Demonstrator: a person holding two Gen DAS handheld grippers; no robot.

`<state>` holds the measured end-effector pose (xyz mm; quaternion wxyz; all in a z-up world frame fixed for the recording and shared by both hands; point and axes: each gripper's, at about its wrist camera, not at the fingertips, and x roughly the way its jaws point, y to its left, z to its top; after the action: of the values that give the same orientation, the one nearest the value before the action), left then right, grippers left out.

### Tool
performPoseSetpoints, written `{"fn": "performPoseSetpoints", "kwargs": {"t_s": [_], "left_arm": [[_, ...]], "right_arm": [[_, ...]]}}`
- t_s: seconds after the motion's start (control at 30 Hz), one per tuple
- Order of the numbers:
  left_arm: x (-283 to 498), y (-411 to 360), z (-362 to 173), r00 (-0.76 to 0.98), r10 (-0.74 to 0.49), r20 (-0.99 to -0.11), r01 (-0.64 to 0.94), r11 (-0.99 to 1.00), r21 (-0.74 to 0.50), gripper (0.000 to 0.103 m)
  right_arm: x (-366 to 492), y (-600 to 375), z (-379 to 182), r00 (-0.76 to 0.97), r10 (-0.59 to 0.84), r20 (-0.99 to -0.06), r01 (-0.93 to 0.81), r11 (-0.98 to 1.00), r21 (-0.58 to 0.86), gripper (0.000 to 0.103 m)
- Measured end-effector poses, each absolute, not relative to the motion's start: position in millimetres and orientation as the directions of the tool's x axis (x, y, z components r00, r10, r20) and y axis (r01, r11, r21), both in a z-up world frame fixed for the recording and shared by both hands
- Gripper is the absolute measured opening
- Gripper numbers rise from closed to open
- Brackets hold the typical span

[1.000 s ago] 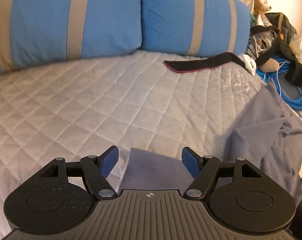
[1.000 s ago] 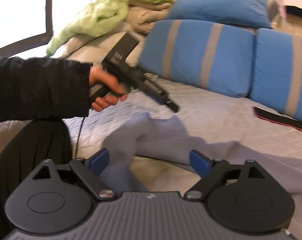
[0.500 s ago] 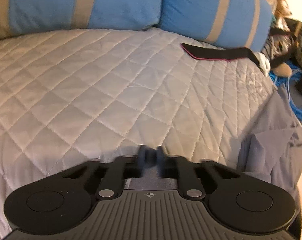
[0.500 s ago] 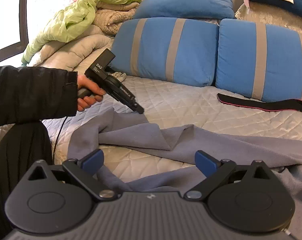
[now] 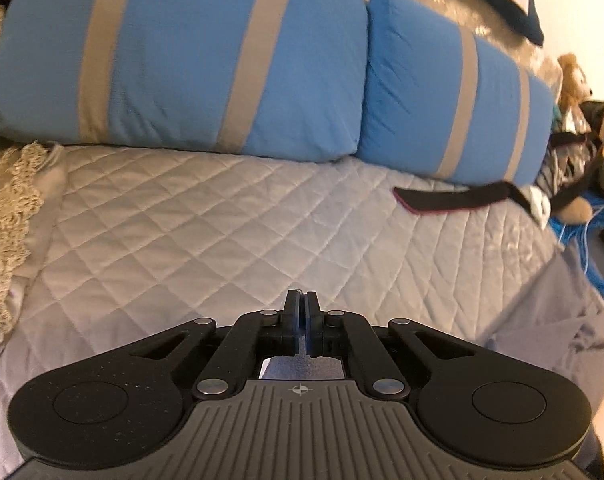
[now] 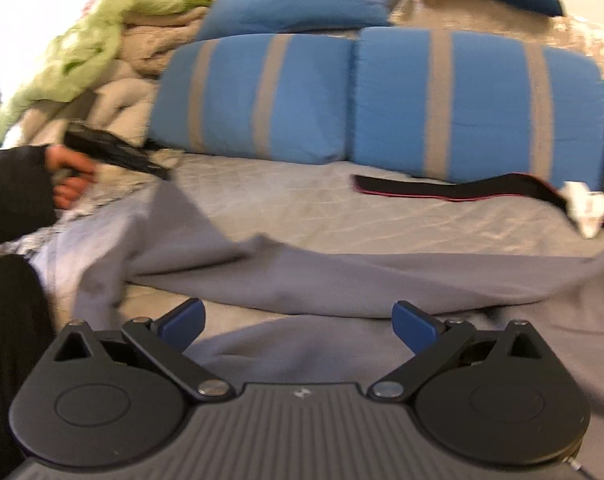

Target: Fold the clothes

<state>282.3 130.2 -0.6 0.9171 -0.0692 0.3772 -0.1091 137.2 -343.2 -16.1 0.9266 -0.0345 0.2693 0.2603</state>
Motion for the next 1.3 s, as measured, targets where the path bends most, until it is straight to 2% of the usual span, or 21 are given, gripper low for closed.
{"fn": "performPoseSetpoints", "kwargs": {"t_s": [0.1,0.3,0.4,0.73,0.83,1.1,1.13,1.2,1.23,1.27,1.3], "left_arm": [[273,135,7,0.715,-0.239,-0.657,0.143,0.97,-0.198,0.002],[257,139,21,0.752,-0.211,-0.624,0.127,0.976,-0.176,0.002],[254,142,26,0.766,-0.185,-0.615,0.106,0.981,-0.162,0.002],[247,150,37,0.798,-0.111,-0.593,0.045,0.991,-0.125,0.002],[246,152,36,0.8,-0.098,-0.592,0.032,0.992,-0.121,0.002],[247,157,29,0.8,-0.095,-0.593,0.019,0.991,-0.132,0.002],[248,158,28,0.801,-0.096,-0.59,0.019,0.991,-0.135,0.002],[248,160,24,0.802,-0.097,-0.59,0.014,0.99,-0.143,0.002],[249,161,23,0.802,-0.097,-0.59,0.012,0.989,-0.147,0.002],[249,163,21,0.802,-0.094,-0.59,0.007,0.989,-0.148,0.002],[248,165,20,0.802,-0.087,-0.591,-0.001,0.989,-0.147,0.002]], "right_arm": [[161,-376,-9,0.745,0.382,-0.546,-0.455,0.89,0.001,0.103],[220,-446,-18,0.799,0.152,-0.582,-0.41,0.845,-0.343,0.103],[254,-481,-31,0.807,0.046,-0.588,-0.362,0.826,-0.432,0.103],[348,-538,-73,0.852,-0.246,-0.462,-0.234,0.61,-0.757,0.101],[372,-546,-81,0.845,-0.255,-0.47,-0.257,0.577,-0.775,0.097],[418,-558,-84,0.782,-0.163,-0.602,-0.421,0.575,-0.702,0.084],[424,-562,-84,0.764,-0.142,-0.629,-0.446,0.588,-0.675,0.081],[433,-568,-83,0.719,-0.11,-0.686,-0.489,0.622,-0.612,0.063],[437,-571,-83,0.696,-0.094,-0.712,-0.507,0.638,-0.579,0.047],[441,-572,-84,0.679,-0.09,-0.728,-0.515,0.648,-0.561,0.005],[441,-572,-85,0.677,-0.092,-0.73,-0.512,0.654,-0.557,0.0]]}}
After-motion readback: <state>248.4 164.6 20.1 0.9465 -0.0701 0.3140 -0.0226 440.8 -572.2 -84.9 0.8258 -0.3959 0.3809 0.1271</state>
